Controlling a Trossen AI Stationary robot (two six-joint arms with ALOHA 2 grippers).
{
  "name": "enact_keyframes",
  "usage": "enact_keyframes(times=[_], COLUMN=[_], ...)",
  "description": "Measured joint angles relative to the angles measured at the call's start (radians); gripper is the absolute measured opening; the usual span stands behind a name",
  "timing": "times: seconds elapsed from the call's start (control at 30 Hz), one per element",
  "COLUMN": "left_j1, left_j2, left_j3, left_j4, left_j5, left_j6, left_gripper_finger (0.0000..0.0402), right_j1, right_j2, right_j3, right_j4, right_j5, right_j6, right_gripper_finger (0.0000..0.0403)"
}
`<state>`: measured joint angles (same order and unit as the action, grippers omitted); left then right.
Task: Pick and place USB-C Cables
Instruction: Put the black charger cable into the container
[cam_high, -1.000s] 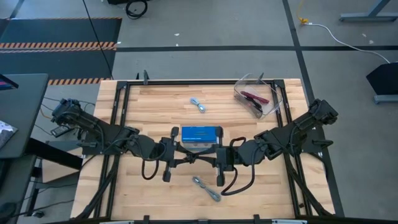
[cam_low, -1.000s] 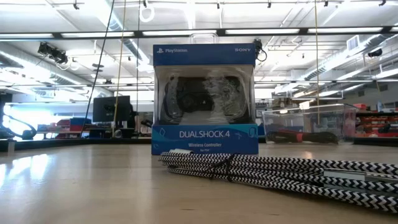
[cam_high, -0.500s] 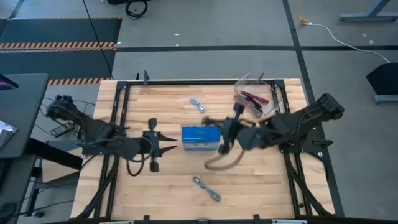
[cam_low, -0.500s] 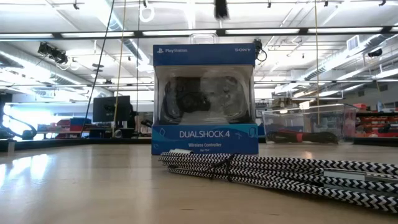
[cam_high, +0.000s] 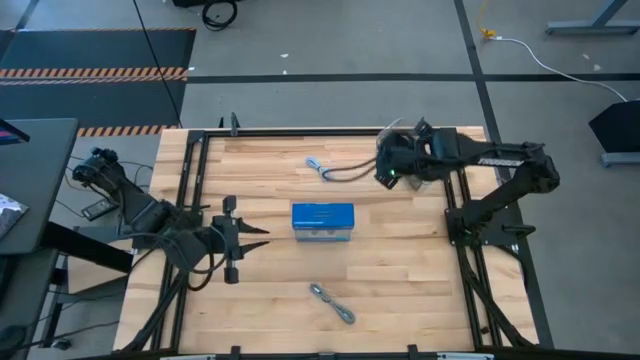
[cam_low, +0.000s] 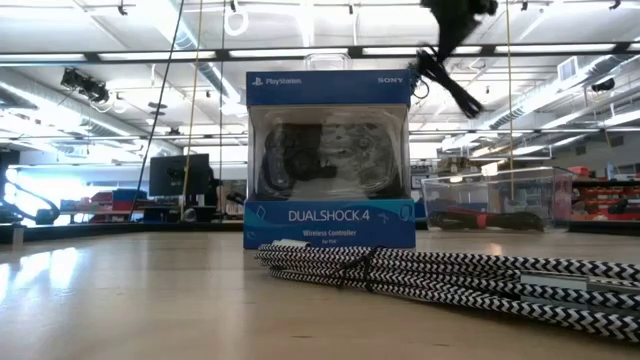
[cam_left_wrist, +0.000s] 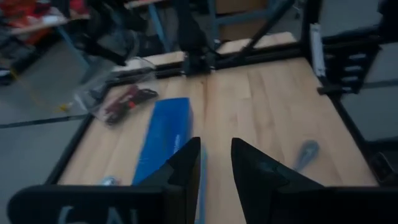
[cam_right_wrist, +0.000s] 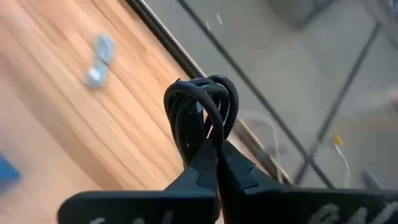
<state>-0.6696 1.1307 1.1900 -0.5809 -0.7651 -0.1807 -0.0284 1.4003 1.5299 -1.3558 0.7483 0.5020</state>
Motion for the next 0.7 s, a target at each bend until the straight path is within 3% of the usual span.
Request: enact_keyframes(times=[0.17, 0.43, 0.7], left_j1=[-0.032, -0.039, -0.034], left_j2=[0.002, 0.002, 0.002], left_j3=[0.0, 0.0, 0.0], left_j4=[0.002, -0.001, 0.0], left_j5=[-0.104, -0.07, -0.043], left_j6=[-0.027, -0.148, -0.181], left_gripper_finger=[0.0098, 0.0098, 0.0098], right_j1=[-0.141, -0.343, -0.518], right_j2=[0.022, 0.022, 0.022], right_j3=[-0.021, -0.141, -0.219], right_j4=[-0.067, -0.047, 0.099], right_j5=[-0.104, -0.156, -0.288], right_j6=[0.004, -0.101, -0.217], right_gripper_finger=[0.0, 0.0, 0.0])
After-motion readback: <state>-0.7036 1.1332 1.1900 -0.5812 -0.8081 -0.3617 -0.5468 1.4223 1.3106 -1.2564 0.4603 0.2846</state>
